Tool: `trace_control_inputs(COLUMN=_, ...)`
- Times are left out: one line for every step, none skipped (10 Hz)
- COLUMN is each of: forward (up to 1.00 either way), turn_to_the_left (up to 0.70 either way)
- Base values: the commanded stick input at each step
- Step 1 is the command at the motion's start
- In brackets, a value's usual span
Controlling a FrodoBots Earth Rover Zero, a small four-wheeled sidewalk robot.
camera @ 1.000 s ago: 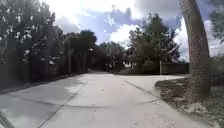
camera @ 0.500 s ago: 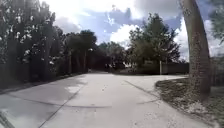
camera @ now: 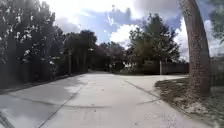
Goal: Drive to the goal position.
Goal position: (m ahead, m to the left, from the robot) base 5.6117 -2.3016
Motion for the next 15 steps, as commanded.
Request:
trace_control_inputs(forward=1.00, turn_to_the_left=0.00)
trace_control_inputs(forward=1.00, turn_to_the_left=0.00)
trace_control_inputs(forward=1.00, turn_to_the_left=0.00)
trace_control_inputs(forward=1.00, turn_to_the_left=0.00)
trace_control_inputs(forward=1.00, turn_to_the_left=0.00)
trace_control_inputs(forward=1.00, turn_to_the_left=0.00)
trace_control_inputs(forward=1.00, turn_to_the_left=0.00)
trace_control_inputs(forward=1.00, turn_to_the_left=0.00)
trace_control_inputs(forward=1.00, turn_to_the_left=0.00)
trace_control_inputs(forward=1.00, turn_to_the_left=0.00)
trace_control_inputs(forward=1.00, turn_to_the_left=0.00)
trace_control_inputs(forward=1.00, turn_to_the_left=0.00)
trace_control_inputs(forward=1.00, turn_to_the_left=0.00)
trace_control_inputs(forward=1.00, turn_to_the_left=0.00)
trace_control_inputs(forward=1.00, turn_to_the_left=0.00)
